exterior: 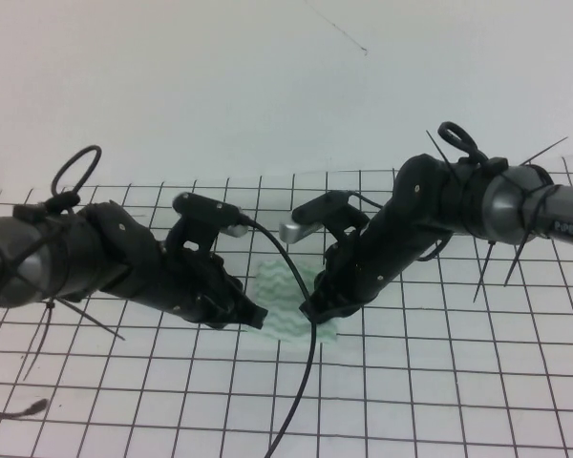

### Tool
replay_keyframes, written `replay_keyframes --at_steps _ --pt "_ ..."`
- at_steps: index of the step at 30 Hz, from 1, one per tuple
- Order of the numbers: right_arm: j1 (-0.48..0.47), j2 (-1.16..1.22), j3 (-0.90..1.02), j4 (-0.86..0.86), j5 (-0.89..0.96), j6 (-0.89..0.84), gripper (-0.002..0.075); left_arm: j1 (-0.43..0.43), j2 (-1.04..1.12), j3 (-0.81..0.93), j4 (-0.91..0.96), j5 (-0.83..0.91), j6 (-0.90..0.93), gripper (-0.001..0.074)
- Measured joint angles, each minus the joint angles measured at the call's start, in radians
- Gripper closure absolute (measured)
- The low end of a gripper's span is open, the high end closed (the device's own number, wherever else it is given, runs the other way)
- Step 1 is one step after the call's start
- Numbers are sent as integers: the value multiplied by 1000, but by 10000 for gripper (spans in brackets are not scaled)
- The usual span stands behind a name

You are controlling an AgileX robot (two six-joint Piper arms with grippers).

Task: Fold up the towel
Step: 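Fold the patterned cloth into a small square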

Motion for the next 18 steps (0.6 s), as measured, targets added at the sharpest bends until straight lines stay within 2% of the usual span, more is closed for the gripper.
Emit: replay_keyframes --at_steps 3,8,13,18 --pt "0 -2 0 -53 -2 11 727 0 30 0 -63 -1 75 736" --pt "2 -33 4 -126 -9 -8 727 0 50 0 -74 15 84 736" --pt "0 -92 4 -54 -4 -120 727 0 50 -6 -72 24 86 736" --pt "0 -186 6 -34 -6 -147 727 5 21 -52 -8 93 52 736"
